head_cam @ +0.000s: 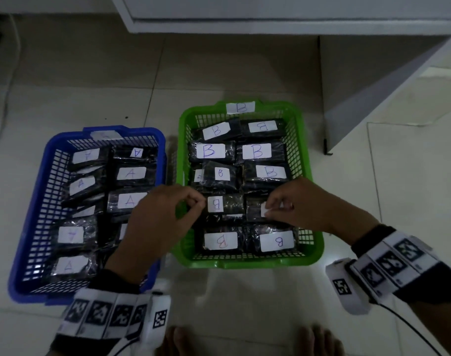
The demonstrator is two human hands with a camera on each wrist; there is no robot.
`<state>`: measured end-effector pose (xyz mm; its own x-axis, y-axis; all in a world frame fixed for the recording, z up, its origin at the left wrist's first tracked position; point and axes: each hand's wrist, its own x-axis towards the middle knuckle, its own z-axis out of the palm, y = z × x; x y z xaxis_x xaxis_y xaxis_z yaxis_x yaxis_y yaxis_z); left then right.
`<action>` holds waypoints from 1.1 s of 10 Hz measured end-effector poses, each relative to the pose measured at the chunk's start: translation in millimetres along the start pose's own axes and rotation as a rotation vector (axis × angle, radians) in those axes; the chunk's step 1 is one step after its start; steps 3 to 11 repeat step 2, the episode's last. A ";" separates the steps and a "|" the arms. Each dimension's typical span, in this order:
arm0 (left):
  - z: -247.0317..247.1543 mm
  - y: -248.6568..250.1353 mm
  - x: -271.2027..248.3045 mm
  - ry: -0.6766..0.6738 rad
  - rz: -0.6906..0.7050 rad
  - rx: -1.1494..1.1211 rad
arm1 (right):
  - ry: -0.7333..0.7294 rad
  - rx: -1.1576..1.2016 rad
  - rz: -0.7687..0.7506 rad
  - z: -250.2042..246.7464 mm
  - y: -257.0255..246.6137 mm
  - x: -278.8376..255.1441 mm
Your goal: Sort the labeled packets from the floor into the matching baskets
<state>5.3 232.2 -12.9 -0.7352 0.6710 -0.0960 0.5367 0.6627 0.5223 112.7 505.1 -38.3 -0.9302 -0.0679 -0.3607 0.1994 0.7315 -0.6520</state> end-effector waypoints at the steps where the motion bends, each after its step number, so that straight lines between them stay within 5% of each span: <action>1: -8.1 14.8 -0.2 -0.072 -0.131 0.048 | 0.052 0.003 0.026 -0.3 -9.1 -0.9; 2: -9.3 27.9 -11.3 -0.125 -0.161 0.190 | 0.114 -0.027 0.020 -1.3 -21.8 -6.5; 11: -9.3 27.9 -11.3 -0.125 -0.161 0.190 | 0.114 -0.027 0.020 -1.3 -21.8 -6.5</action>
